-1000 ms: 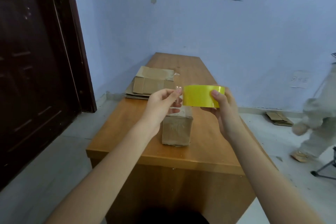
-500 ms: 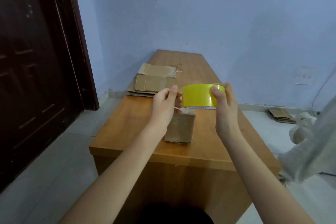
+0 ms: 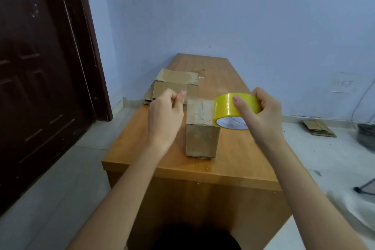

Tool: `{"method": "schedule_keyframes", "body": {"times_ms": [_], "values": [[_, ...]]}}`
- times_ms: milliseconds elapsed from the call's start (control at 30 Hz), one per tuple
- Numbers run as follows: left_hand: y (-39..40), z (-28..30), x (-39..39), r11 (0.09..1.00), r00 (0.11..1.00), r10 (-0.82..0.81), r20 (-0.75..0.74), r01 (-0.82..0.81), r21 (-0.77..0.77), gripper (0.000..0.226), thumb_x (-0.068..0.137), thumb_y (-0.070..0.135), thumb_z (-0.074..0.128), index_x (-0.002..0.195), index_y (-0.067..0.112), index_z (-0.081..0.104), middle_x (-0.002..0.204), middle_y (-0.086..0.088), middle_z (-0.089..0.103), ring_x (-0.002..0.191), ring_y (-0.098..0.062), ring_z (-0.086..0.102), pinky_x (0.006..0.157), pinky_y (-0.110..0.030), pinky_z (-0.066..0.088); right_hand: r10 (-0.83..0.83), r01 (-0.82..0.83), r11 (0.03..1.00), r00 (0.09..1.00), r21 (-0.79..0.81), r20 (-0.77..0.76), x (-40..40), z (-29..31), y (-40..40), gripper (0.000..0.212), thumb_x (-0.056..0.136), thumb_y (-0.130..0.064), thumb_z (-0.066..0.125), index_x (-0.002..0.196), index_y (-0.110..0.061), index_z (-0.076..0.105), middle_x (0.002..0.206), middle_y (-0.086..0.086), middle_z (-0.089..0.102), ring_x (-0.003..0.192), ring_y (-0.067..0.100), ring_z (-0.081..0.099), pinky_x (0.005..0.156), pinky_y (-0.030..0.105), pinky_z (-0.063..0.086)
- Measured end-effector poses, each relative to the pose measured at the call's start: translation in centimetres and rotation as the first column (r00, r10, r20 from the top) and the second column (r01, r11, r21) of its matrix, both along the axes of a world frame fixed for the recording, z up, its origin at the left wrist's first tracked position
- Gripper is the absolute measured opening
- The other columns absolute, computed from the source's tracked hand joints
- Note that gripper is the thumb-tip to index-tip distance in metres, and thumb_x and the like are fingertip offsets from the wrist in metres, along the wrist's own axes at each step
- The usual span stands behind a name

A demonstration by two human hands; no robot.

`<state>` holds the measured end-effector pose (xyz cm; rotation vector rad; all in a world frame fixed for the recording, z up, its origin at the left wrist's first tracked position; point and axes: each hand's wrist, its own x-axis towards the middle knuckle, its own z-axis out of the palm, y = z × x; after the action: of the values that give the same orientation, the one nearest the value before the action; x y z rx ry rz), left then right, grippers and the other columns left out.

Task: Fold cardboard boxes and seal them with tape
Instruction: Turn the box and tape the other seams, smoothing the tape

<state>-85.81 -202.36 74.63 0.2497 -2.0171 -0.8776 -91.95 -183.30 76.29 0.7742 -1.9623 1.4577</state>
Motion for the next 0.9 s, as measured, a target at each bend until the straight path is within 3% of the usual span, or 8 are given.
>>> {"method": "schedule_keyframes", "body": {"times_ms": [100,200,333,433,700,900], "values": [[-1.0,0.0,0.4,0.999,1.0,0.018,0.018,-0.019,0.05,0.033,0.097,0.036,0.047,0.08,0.01,0.057,0.062,0.004,0.053,0.058,-0.009,0.05,0.051,-0.015,0.036,-0.03,0.034,0.993,0.999,0.111,-0.035,-0.1,0.2,0.4,0.041,0.077,-0.049,0.045,0.057,-0.018,0.029,0.051,-0.006,0.022,0.051,0.011,0.025,0.05,0.027,0.021],[-2.4,0.0,0.7,0.998,0.997,0.039,0.071,-0.043,0.047,0.032,0.097,0.036,0.048,0.081,0.011,0.058,0.065,0.002,0.054,0.06,-0.009,0.05,0.053,-0.016,0.037,-0.238,0.284,0.873,0.958,0.397,-0.162,-0.6,0.2,1.4,0.043,0.076,-0.048,0.04,0.058,-0.009,0.041,0.048,-0.001,0.03,0.048,0.015,0.032,0.048,0.029,0.025],[-2.6,-0.9,0.1,0.986,0.985,-0.039,0.167,0.011,0.165,0.033,0.096,0.035,0.051,0.074,0.012,0.06,0.057,0.002,0.05,0.053,-0.011,0.045,0.051,-0.024,0.033,-0.292,0.294,0.735,0.951,0.611,-0.105,-1.7,0.4,1.6,0.051,0.087,-0.049,0.051,0.062,-0.005,0.047,0.051,0.001,0.035,0.053,0.02,0.038,0.05,0.029,0.025],[-2.4,-2.4,-0.3,0.966,0.965,-0.088,0.248,0.021,0.259,0.033,0.095,0.035,0.052,0.072,0.013,0.059,0.058,0.003,0.055,0.057,-0.012,0.052,0.057,-0.025,0.038,-0.3,0.215,0.651,0.954,0.728,-0.013,-3.0,0.1,1.4,0.053,0.086,-0.054,0.054,0.057,-0.013,0.037,0.052,0.001,0.031,0.052,0.018,0.034,0.05,0.029,0.024],[-2.2,-3.2,-0.8,0.958,0.951,-0.124,0.283,0.04,0.285,0.032,0.094,0.036,0.053,0.076,0.013,0.065,0.062,0.003,0.062,0.068,-0.015,0.061,0.075,-0.033,0.051,-0.391,0.117,0.534,0.912,0.837,0.122,-4.1,0.5,0.8,0.063,0.078,-0.067,0.058,0.055,-0.017,0.029,0.049,-0.003,0.031,0.049,0.016,0.034,0.049,0.028,0.025],[-2.8,-3.6,-1.3,0.937,0.934,-0.188,0.304,0.078,0.34,0.029,0.094,0.034,0.055,0.07,0.019,0.064,0.061,0.003,0.062,0.063,-0.012,0.057,0.074,-0.032,0.05,-0.411,0.047,0.452,0.897,0.891,0.162,-4.4,0.9,0.5,0.066,0.076,-0.073,0.054,0.053,-0.015,0.031,0.048,-0.002,0.033,0.048,0.016,0.037,0.049,0.026,0.027]]}}
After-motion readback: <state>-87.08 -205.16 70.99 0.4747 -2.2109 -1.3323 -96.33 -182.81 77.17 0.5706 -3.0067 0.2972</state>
